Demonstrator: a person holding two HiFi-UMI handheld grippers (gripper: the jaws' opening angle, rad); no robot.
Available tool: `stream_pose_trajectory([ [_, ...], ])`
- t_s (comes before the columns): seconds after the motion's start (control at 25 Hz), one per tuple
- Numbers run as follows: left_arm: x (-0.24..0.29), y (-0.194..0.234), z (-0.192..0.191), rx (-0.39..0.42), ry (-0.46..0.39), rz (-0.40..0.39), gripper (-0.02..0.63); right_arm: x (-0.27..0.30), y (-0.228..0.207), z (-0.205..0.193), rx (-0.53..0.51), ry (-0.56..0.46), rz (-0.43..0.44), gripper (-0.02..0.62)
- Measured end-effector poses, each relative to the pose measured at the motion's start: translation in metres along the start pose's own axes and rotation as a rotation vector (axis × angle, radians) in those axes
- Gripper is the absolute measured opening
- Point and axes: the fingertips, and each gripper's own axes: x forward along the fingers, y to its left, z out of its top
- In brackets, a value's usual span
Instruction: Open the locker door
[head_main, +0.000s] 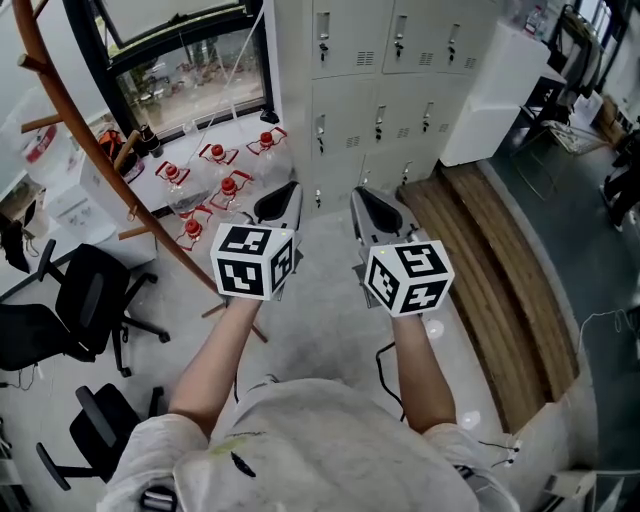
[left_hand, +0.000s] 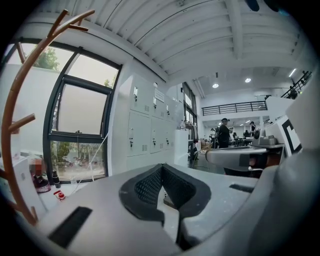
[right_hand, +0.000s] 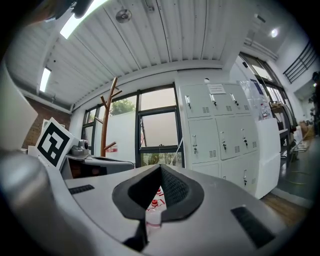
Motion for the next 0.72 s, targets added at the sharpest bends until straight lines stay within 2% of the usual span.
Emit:
stream_pose_trajectory([
  [0.4,0.022,-0.034,-0.008,0.012,0.028,0.011,0.006,-0.015,-0.037,-0.006,0.018,-0.001,0.022,-0.002],
  [0.72,0.054,-0.023,-0.01,0.002,0.037,0.006,0.006,0.007,-0.063,-0.012,0.028,0.008,0.012,-0.002],
])
